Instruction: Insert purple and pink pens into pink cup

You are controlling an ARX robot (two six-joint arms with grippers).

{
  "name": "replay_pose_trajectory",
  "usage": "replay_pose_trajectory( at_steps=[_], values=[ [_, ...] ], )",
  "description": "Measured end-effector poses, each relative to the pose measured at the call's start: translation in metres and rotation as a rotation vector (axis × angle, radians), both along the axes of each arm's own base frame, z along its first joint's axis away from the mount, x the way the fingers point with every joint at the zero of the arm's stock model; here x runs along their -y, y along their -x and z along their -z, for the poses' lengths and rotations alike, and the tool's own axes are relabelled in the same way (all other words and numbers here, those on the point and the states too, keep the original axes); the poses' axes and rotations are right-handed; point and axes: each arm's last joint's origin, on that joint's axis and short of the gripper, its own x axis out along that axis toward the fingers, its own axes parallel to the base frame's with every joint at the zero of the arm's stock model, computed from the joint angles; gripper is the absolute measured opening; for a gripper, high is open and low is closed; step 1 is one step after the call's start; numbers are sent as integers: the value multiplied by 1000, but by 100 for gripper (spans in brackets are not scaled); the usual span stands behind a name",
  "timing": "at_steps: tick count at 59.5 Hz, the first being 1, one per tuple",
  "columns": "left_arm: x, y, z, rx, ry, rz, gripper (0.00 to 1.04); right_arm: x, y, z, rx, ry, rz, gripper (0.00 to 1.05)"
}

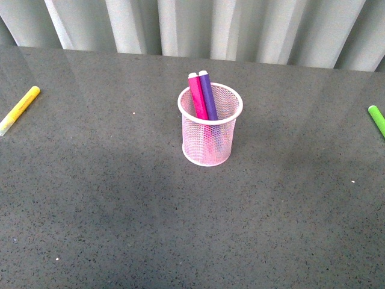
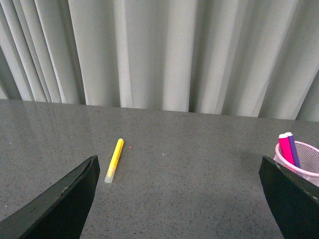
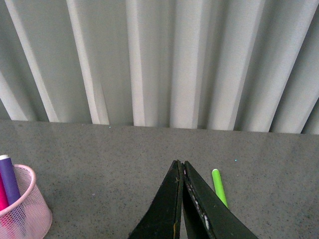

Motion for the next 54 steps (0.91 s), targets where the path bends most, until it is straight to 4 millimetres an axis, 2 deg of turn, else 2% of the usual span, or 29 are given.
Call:
replay_pose_trajectory(
  at_steps=[21, 54],
  values=[
    [0, 0, 0, 0, 0, 0, 98, 17, 23, -3, 9, -2, 7, 3],
    [0, 0, 0, 0, 0, 0, 98, 17, 48, -13, 41, -2, 5, 3]
  ],
)
